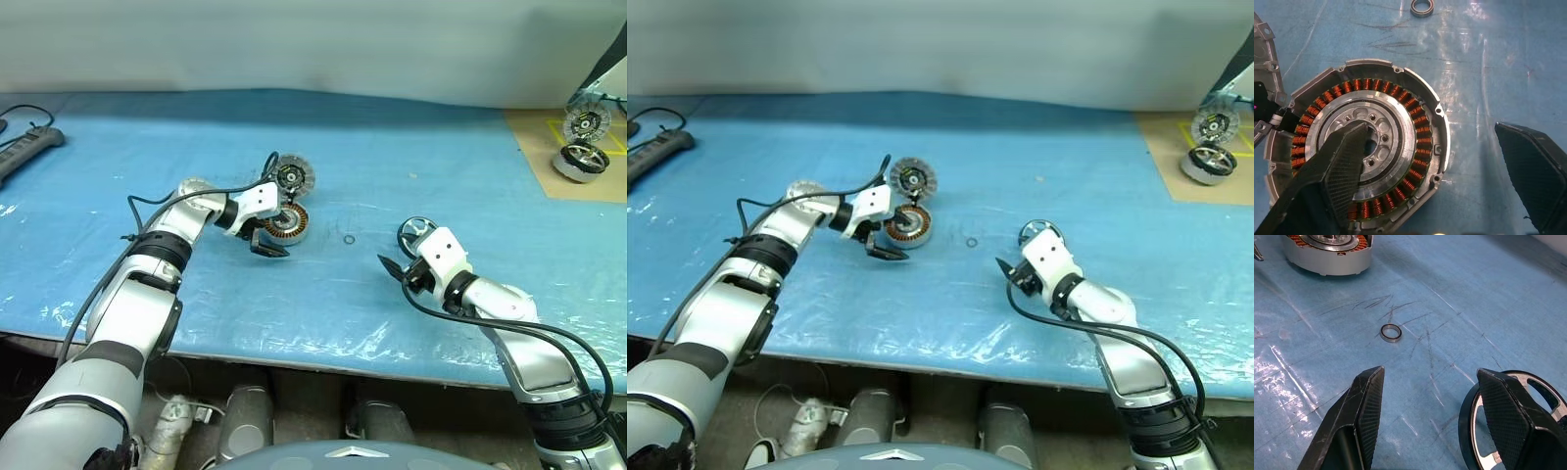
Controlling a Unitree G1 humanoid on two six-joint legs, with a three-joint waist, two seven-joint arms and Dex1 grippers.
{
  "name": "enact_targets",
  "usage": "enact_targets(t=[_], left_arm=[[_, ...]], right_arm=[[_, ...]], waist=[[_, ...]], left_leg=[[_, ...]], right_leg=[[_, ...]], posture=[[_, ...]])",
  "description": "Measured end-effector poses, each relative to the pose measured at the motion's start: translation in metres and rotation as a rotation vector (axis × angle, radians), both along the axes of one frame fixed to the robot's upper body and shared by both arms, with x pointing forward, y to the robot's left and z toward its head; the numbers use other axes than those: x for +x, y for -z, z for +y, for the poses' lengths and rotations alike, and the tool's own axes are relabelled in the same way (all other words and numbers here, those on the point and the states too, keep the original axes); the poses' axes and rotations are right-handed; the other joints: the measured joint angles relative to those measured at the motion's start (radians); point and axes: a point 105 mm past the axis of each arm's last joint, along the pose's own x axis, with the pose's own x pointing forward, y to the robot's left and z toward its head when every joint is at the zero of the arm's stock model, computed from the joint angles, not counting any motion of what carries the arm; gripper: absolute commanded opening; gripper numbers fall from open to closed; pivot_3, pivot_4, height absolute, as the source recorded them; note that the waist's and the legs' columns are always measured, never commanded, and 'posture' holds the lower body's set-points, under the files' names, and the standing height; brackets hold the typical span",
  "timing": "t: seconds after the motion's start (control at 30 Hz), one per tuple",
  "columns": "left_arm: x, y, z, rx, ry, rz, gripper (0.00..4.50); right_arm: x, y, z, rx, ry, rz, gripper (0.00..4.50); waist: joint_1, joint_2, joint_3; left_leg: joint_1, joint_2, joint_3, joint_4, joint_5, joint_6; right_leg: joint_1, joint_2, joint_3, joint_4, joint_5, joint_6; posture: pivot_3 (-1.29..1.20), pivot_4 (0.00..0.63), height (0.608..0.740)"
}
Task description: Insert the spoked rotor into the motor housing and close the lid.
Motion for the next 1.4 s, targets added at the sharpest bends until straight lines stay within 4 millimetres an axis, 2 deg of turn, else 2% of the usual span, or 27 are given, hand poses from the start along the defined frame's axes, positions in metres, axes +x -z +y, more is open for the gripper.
enact_targets(t=[0.13,0.27,0.37,0.5,0.7,1.03,1.27,1.4], left_arm=[[0.002,-0.020,-0.001,-0.112,-0.003,-0.021,4.47],[0.003,-0.032,0.007,-0.153,-0.009,-0.015,4.47],[0.001,-0.022,0.020,-0.107,-0.015,0.006,4.47],[0.001,-0.006,0.027,-0.070,-0.042,0.026,4.47],[0.000,0.004,0.019,-0.080,-0.027,0.022,4.47],[0.001,0.004,0.015,-0.066,-0.011,0.008,4.47],[0.007,-0.015,0.004,-0.131,-0.009,0.001,4.47],[0.007,-0.012,0.003,-0.107,-0.008,-0.007,4.47]], right_arm=[[0.000,-0.001,0.000,-0.007,-0.004,-0.002,3.19],[0.002,-0.003,0.000,-0.012,-0.006,-0.010,3.19],[0.002,-0.003,0.000,-0.019,-0.005,-0.014,3.19],[0.002,-0.003,0.000,-0.022,-0.005,-0.017,3.19],[0.002,-0.002,-0.001,-0.028,-0.001,-0.018,3.19],[0.000,0.001,-0.002,-0.030,0.007,-0.010,3.19],[0.000,0.002,-0.003,-0.030,0.014,-0.007,3.19],[0.000,0.002,-0.004,-0.034,0.020,-0.009,3.19]], waist=[[0.000,0.000,0.000],[0.000,0.000,0.000],[0.000,0.000,0.000],[0.001,0.000,0.000],[0.003,-0.001,0.000],[0.004,-0.001,0.000],[0.004,-0.001,0.001],[0.001,-0.001,0.001]], left_leg=[[-0.001,0.000,0.000,0.000,0.000,0.000],[-0.001,0.000,0.000,0.000,0.000,0.000],[-0.001,0.000,0.000,-0.001,0.000,0.000],[-0.001,0.000,0.000,-0.001,0.000,0.000],[-0.001,0.000,0.000,-0.001,0.000,0.000],[-0.001,0.000,0.000,-0.001,0.000,0.000],[-0.001,0.000,0.000,-0.001,0.000,0.000],[-0.001,0.000,0.000,-0.001,0.000,0.000]], right_leg=[[-0.001,0.000,0.000,0.000,0.000,0.000],[-0.001,0.000,0.000,0.000,0.000,0.000],[-0.001,0.000,0.000,-0.001,0.000,0.000],[-0.001,0.000,0.000,-0.001,0.000,0.000],[-0.001,0.000,-0.001,-0.001,0.000,0.000],[0.000,0.000,-0.001,-0.002,0.000,0.000],[0.000,0.000,-0.001,-0.002,0.000,0.000],[-0.001,0.000,-0.001,-0.002,0.000,0.000]], posture=[[0.00,0.150,0.740],[0.00,0.150,0.740],[0.00,0.150,0.740],[0.00,0.150,0.740],[0.00,0.150,0.740],[0.00,0.150,0.740],[0.00,0.150,0.740],[0.00,0.150,0.740]])
